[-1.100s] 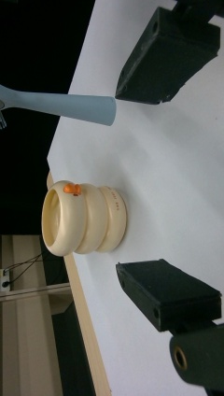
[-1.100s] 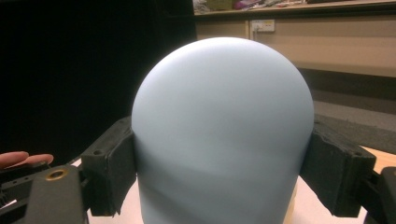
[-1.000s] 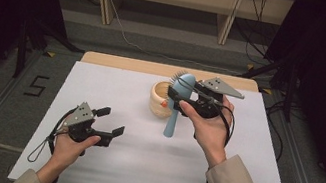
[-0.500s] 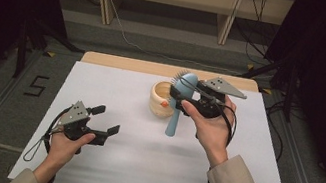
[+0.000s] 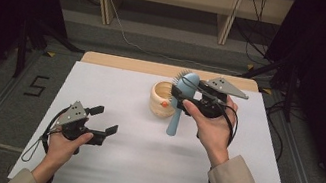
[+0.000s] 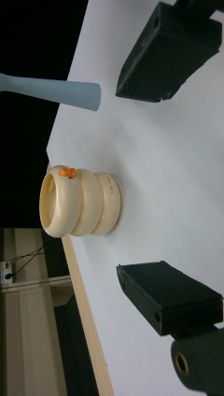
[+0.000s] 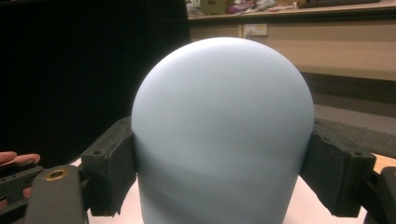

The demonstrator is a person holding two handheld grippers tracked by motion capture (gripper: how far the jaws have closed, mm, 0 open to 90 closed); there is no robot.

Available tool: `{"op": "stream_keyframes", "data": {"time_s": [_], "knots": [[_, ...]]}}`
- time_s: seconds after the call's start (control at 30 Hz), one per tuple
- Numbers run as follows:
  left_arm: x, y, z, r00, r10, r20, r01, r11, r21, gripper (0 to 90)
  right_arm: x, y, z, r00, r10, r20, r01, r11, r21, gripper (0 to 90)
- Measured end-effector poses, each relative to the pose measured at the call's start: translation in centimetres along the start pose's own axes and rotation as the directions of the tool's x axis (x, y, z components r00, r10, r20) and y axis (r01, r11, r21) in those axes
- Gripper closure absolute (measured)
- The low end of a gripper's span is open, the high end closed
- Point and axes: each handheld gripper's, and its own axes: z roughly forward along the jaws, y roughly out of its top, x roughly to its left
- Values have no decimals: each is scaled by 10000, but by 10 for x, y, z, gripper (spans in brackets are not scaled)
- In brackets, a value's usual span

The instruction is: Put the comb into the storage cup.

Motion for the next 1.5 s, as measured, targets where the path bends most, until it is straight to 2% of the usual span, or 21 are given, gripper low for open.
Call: {"op": "stream_keyframes", "data": {"time_s": [0.5,0.93,1.5], "knots": [[0,-3,1,10000,-48,-37,48,10000,18,120,-2,1,0,9999,-115,34,116,9995,-306,202],[2,-3,0,9999,-68,-113,67,10000,-57,116,-5,3,0,9992,-310,257,327,9971,-692,202],[1,-2,1,9997,149,-203,-149,9999,-3,115,-6,6,7,9974,-548,474,591,9940,-925,202]]}}
